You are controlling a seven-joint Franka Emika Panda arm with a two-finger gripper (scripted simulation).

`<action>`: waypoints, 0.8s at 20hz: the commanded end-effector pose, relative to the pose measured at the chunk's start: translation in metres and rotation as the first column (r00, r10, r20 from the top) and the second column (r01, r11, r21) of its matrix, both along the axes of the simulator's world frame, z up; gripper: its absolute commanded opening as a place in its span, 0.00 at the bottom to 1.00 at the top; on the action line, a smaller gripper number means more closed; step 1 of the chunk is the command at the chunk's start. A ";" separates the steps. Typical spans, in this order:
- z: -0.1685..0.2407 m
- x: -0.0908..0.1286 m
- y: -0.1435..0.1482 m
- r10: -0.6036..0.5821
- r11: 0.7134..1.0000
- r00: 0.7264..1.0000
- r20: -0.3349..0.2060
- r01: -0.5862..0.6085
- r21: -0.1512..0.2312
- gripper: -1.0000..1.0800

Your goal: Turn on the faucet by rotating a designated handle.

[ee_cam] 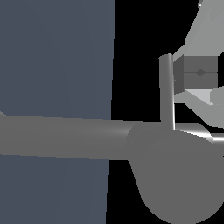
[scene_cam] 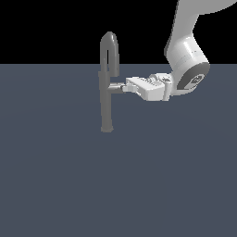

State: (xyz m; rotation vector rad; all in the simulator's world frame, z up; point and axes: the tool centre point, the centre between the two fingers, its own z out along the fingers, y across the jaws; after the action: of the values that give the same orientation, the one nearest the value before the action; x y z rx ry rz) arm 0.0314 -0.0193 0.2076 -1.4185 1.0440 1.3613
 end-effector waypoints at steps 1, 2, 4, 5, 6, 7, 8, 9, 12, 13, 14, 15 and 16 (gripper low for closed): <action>-0.015 0.001 0.000 -0.003 1.000 1.000 -0.015 0.003 -0.002 0.00; -0.020 0.001 0.000 -0.004 1.000 1.000 -0.019 0.004 -0.002 0.00; -0.031 0.003 0.000 -0.005 1.000 1.000 -0.027 0.005 -0.002 0.00; -0.036 0.003 0.001 -0.006 1.000 1.000 -0.030 0.006 -0.003 0.00; -0.041 0.004 0.001 -0.006 1.000 0.999 -0.034 0.006 -0.003 0.00; -0.046 0.005 0.001 -0.007 1.000 0.999 -0.037 0.007 -0.003 0.00; -0.050 0.005 0.001 -0.008 1.000 0.999 -0.041 0.007 -0.004 0.00; -0.050 0.005 0.001 -0.008 1.000 0.999 -0.041 0.007 -0.004 0.00; -0.020 0.014 0.003 0.008 1.000 1.000 0.006 -0.008 0.005 0.00; -0.024 0.015 0.004 0.007 1.000 1.000 0.002 -0.007 0.005 0.00; -0.028 0.017 0.004 0.006 1.000 1.000 -0.001 -0.006 0.004 0.00; -0.031 0.018 0.004 0.005 1.000 1.000 -0.005 -0.005 0.003 0.00; -0.035 0.019 0.005 0.004 1.000 1.000 -0.008 -0.004 0.003 0.00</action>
State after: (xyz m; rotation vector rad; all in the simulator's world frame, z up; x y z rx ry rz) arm 0.0485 -0.0194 0.1944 -1.4284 1.0180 1.3600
